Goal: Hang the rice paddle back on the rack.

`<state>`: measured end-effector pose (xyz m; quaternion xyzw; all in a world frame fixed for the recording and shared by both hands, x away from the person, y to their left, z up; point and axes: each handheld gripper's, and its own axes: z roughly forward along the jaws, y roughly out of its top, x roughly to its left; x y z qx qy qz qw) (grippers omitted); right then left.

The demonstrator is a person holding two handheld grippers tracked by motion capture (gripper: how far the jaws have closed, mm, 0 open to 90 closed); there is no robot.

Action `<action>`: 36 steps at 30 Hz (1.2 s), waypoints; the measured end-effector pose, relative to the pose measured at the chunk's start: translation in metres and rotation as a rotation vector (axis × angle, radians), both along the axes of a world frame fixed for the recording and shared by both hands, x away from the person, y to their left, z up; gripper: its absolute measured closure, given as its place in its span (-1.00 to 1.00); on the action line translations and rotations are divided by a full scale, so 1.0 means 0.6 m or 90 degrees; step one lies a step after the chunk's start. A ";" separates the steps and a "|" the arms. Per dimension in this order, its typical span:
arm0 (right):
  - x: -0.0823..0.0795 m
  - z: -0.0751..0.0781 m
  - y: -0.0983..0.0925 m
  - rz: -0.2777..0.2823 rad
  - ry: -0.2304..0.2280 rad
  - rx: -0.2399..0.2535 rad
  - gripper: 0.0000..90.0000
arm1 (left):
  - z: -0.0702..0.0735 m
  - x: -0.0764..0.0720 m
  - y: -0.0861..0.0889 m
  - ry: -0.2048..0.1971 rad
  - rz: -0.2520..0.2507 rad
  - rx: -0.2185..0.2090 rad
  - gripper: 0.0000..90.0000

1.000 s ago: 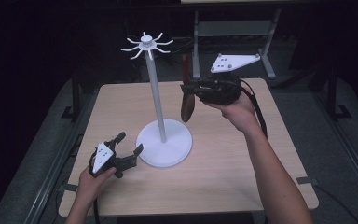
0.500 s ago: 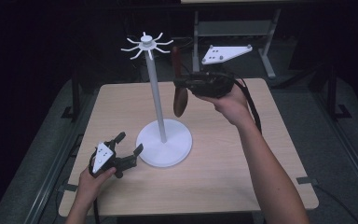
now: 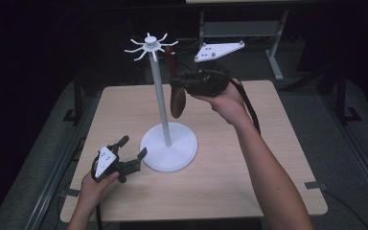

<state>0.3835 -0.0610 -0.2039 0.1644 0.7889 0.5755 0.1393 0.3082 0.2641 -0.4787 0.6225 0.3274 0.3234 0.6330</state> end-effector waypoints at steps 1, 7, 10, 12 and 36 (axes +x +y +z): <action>0.001 -0.001 0.002 0.000 0.002 -0.001 0.72 | 0.000 0.000 0.000 -0.001 0.000 -0.001 -0.72; -0.001 -0.003 -0.001 0.002 0.009 0.010 0.59 | 0.000 0.000 0.001 0.000 0.002 0.005 -0.72; -0.004 -0.005 -0.008 0.000 0.015 0.010 0.45 | 0.000 0.000 0.000 -0.002 0.002 0.004 -0.72; -0.007 -0.008 -0.015 -0.003 0.020 0.017 0.35 | 0.000 0.000 0.000 -0.002 0.002 0.005 -0.72; -0.024 -0.065 -0.098 -0.058 0.060 0.023 -0.04 | 0.000 0.000 0.001 0.000 0.001 0.012 -0.72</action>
